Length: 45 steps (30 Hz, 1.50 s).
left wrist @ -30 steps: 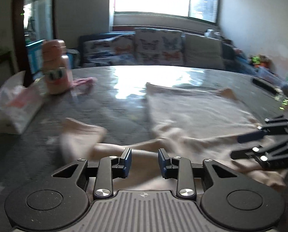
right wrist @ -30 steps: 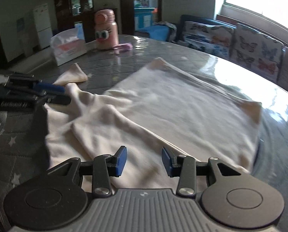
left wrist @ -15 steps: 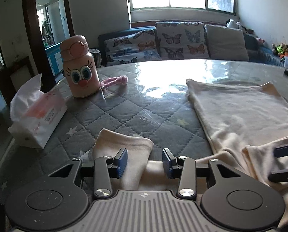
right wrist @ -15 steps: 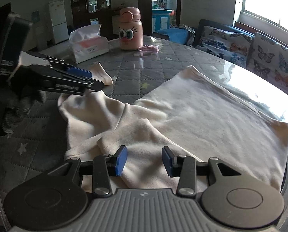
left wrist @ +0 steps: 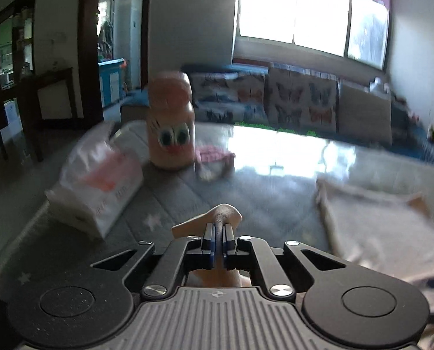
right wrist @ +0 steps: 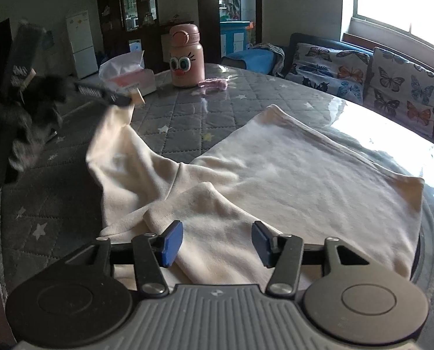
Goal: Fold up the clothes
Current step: 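Grasp the other sleeve with the left gripper and lift it, then lay the held sleeve across the shirt body and open the left gripper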
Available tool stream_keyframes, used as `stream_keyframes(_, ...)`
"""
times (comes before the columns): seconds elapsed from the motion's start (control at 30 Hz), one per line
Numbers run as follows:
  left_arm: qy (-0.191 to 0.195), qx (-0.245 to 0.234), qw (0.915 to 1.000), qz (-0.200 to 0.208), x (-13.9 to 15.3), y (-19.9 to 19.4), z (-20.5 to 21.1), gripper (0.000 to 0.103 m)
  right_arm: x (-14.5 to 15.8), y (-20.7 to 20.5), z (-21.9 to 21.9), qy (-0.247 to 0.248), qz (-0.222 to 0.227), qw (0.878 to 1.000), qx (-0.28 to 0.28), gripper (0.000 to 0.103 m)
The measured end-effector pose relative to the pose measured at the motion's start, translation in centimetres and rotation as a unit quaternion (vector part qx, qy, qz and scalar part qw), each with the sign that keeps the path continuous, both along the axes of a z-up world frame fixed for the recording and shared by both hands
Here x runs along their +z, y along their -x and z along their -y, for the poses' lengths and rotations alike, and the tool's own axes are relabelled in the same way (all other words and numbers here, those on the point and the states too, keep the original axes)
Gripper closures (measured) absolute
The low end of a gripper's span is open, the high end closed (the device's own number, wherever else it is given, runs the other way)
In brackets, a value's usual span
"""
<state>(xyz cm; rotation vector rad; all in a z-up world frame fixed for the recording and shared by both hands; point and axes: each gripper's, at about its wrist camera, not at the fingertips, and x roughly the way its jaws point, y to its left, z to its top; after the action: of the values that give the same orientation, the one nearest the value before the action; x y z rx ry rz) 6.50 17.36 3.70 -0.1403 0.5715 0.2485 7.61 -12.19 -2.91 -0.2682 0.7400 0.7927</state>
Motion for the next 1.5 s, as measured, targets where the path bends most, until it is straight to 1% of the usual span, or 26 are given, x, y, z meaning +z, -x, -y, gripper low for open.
stream_keyframes(0.1,0.006,-0.01,0.9994,0.034,2.5,0.8,0.8,0.098,0.3,0.4,0.9,-0.006,0.002,1.0,-0.008,0.047)
stream_keyframes(0.2,0.013,-0.044,0.9966,0.068,5.1,1.7,3.0,0.098,0.6,0.7,2.3,-0.015,0.003,1.0,-0.02,0.046)
stream_keyframes(0.3,0.013,-0.091,0.9913,0.094,7.0,2.4,6.3,0.098,0.9,0.9,3.9,-0.024,0.003,0.999,-0.036,0.046)
stream_keyframes(0.37,0.014,-0.128,0.9857,0.109,8.0,2.8,8.8,0.098,1.1,0.9,5.0,-0.03,0.002,0.998,-0.048,0.046)
stream_keyframes(0.47,0.022,-0.19,0.9737,0.125,8.9,3.3,12.7,0.098,1.4,1.0,6.8,-0.04,0.002,0.997,-0.068,0.046)
stream_keyframes(0.53,0.025,-0.229,0.9644,0.129,9.0,3.5,15.3,0.098,1.3,1.0,8.1,-0.045,0.0,0.996,-0.082,0.046)
stream_keyframes(0.6,0.027,-0.262,0.9566,0.124,8.6,3.4,17.6,0.098,1.3,1.0,9.3,-0.049,-0.002,0.994,-0.096,0.046)
stream_keyframes(0.67,0.035,-0.29,0.9506,0.106,7.6,3.0,19.5,0.097,1.2,1.0,10.5,-0.054,-0.007,0.993,-0.11,0.046)
stream_keyframes(0.73,0.044,-0.317,0.9435,0.085,6.6,2.8,21.2,0.093,0.9,1.2,11.3,-0.055,-0.013,0.991,-0.119,0.046)
stream_keyframes(0.77,0.047,-0.334,0.9388,0.07,5.9,2.8,22.0,0.09,0.8,1.2,11.6,-0.054,-0.015,0.991,-0.124,0.046)
stream_keyframes(0.8,0.042,-0.345,0.9357,0.058,5.3,2.9,22.7,0.079,0.6,1.3,11.9,-0.051,-0.017,0.99,-0.127,0.046)
stream_keyframes(0.83,0.031,-0.352,0.9341,0.052,4.7,3.0,23.0,0.07,0.5,1.4,12.3,-0.049,-0.018,0.99,-0.13,0.046)
stream_keyframes(0.87,0.018,-0.356,0.9329,0.048,4.2,3.2,23.3,0.069,0.4,1.5,12.6,-0.048,-0.02,0.99,-0.133,0.046)
stream_keyframes(0.97,0.008,-0.354,0.9344,0.038,3.1,3.7,22.2,0.068,0.2,1.8,13.7,-0.043,-0.026,0.989,-0.139,0.046)
stream_keyframes(1.03,0.001,-0.335,0.9418,0.031,2.5,3.9,20.4,0.068,0.3,2.2,14.2,-0.041,-0.026,0.989,-0.14,0.046)
stream_keyframes(1.07,-0.001,-0.32,0.9471,0.025,2.1,3.9,19.4,0.068,0.4,2.5,14.6,-0.041,-0.025,0.989,-0.141,0.046)
stream_keyframes(1.1,0.0,-0.304,0.9525,0.016,1.6,3.7,18.3,0.068,0.7,2.6,14.8,-0.043,-0.025,0.989,-0.143,0.046)
stream_keyframes(1.13,0.0,-0.292,0.9565,0.008,1.2,3.3,17.4,0.07,0.8,2.4,14.8,-0.046,-0.025,0.988,-0.145,0.047)
stream_keyframes(1.2,0.0,-0.266,0.9638,-0.014,-0.4,2.8,15.7,0.07,0.9,2.0,14.7,-0.052,-0.026,0.987,-0.149,0.048)
stream_keyframes(1.3,-0.004,-0.252,0.9672,-0.035,-2.0,3.3,14.6,0.07,0.7,1.2,14.1,-0.058,-0.035,0.987,-0.149,0.053)
stream_keyframes(1.37,-0.01,-0.249,0.9675,-0.044,-2.7,4.0,14.0,0.07,0.3,0.9,13.2,-0.052,-0.039,0.988,-0.141,0.055)
stream_keyframes(1.4,-0.014,-0.25,0.9671,-0.046,-3.0,4.3,14.0,0.07,0.1,0.8,12.8,-0.049,-0.039,0.989,-0.136,0.06)
stream_keyframes(1.43,-0.016,-0.251,0.9666,-0.048,-3.2,4.4,13.9,0.07,0.0,0.8,12.5,-0.045,-0.039,0.989,-0.133,0.066)
stream_keyframes(1.47,-0.018,-0.253,0.966,-0.05,-3.4,4.5,13.9,0.07,-0.2,0.8,12.1,-0.04,-0.04,0.99,-0.13,0.068)
stream_keyframes(1.5,-0.019,-0.254,0.9655,-0.053,-3.6,4.6,13.9,0.07,-0.3,0.8,11.9,-0.035,-0.038,0.99,-0.131,0.073)
